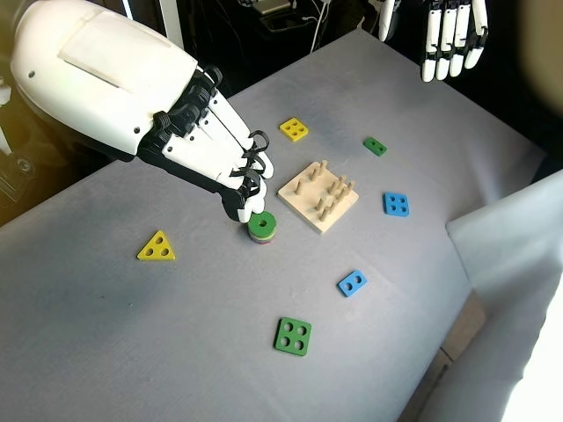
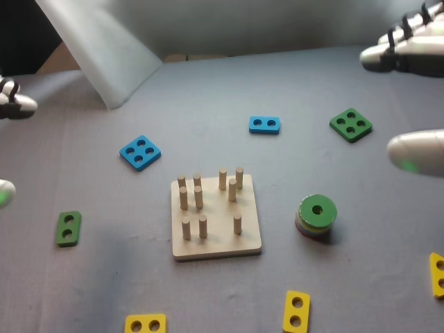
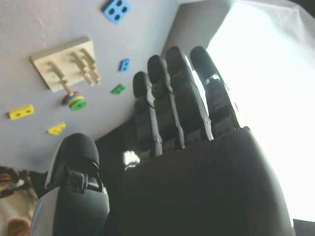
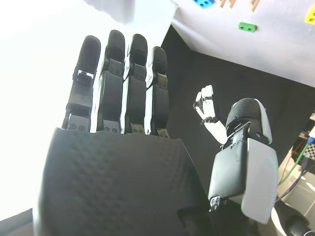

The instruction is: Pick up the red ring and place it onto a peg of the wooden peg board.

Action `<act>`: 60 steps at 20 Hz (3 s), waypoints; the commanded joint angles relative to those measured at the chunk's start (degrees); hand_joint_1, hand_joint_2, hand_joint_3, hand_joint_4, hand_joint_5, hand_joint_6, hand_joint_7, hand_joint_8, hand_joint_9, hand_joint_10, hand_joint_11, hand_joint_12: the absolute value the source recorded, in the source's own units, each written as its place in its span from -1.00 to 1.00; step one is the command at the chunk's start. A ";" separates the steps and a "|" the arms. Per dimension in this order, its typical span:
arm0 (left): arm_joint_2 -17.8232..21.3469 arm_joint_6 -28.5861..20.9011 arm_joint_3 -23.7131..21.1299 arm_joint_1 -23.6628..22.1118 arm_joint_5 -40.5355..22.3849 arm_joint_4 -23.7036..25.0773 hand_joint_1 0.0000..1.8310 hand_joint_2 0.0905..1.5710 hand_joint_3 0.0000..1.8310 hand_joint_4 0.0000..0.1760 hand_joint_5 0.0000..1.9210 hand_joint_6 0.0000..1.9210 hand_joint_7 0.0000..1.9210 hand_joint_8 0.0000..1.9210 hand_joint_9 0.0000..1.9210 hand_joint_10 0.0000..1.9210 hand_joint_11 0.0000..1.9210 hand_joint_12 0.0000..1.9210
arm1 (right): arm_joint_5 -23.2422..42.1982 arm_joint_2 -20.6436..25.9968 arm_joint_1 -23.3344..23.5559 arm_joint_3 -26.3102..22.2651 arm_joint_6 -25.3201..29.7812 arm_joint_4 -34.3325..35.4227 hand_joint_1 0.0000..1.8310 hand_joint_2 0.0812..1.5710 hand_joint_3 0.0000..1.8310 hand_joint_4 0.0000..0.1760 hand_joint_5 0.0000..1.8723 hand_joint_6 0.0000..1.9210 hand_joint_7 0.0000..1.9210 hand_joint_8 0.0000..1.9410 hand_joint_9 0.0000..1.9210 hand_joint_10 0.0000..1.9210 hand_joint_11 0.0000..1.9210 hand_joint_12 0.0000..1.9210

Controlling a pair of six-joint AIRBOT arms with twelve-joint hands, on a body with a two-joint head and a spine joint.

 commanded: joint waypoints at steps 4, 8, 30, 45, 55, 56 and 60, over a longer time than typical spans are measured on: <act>0.31 0.01 0.21 -0.55 -1.80 -0.91 -1.00 0.54 -0.98 -1.00 -0.78 -1.00 -0.83 -1.00 -0.88 -1.00 -1.00 -0.73 | 1.46 0.09 0.57 -0.19 -0.37 -0.29 -1.00 0.40 -0.98 -1.00 -0.84 -1.00 -0.88 -1.00 -0.89 -1.00 -1.00 -0.60; 0.31 0.01 0.41 -0.55 -1.87 -0.91 -1.00 0.59 -0.99 -1.00 -0.79 -1.00 -0.82 -1.00 -0.85 -0.99 -1.00 -0.68 | 1.36 0.09 0.58 -0.18 -0.47 -0.29 -1.00 0.42 -0.99 -1.00 -0.90 -1.00 -0.91 -1.00 -0.91 -1.00 -1.00 -0.64; -0.46 -0.11 1.84 -0.08 -1.67 -0.87 -1.00 0.58 -1.00 -1.00 -0.75 -1.00 -0.78 -1.00 -0.84 -1.00 -1.00 -0.61 | -4.11 -12.96 -3.62 7.74 0.67 -0.25 -0.94 -0.11 -1.00 0.76 -0.40 -0.93 -0.97 -1.00 -1.00 -1.00 -1.00 -1.00; -0.62 0.02 2.88 0.10 -1.69 -0.84 -1.00 0.57 -1.00 -1.00 -0.72 -1.00 -0.74 -1.00 -0.81 -1.00 -1.00 -0.59 | -12.42 -23.22 -4.57 11.44 0.67 -6.99 -0.13 0.04 -0.98 0.85 -0.22 -0.96 -0.93 -0.98 -1.00 -1.00 -1.00 -1.00; -0.75 0.00 1.85 0.37 -0.65 -0.84 -1.00 0.58 -1.00 -1.00 -0.69 -1.00 -0.72 -1.00 -0.80 -1.00 -1.00 -0.57 | -15.25 -29.66 -7.67 12.69 0.89 -11.29 -0.02 0.02 -0.99 0.96 -0.16 -0.97 -0.87 -0.98 -1.00 -1.00 -1.00 -1.00; -0.78 0.00 1.68 0.45 -0.62 -0.83 -1.00 0.58 -1.00 -1.00 -0.68 -0.99 -0.71 -1.00 -0.79 -0.99 -1.00 -0.57 | -15.37 -30.11 -7.80 12.88 0.89 -11.79 0.00 0.00 -1.00 0.99 -0.13 -0.95 -0.86 -0.98 -1.00 -1.00 -1.00 -1.00; -1.25 0.01 1.91 0.52 -0.47 -0.28 -1.00 0.58 -1.00 -1.00 -0.65 -0.99 -0.69 -0.99 -0.77 -0.99 -1.00 -0.53 | -15.44 -31.68 -8.39 14.27 0.95 -11.88 -0.02 0.04 -0.99 1.00 -0.15 -0.97 -0.96 -1.00 -1.00 -1.00 -1.00 -1.00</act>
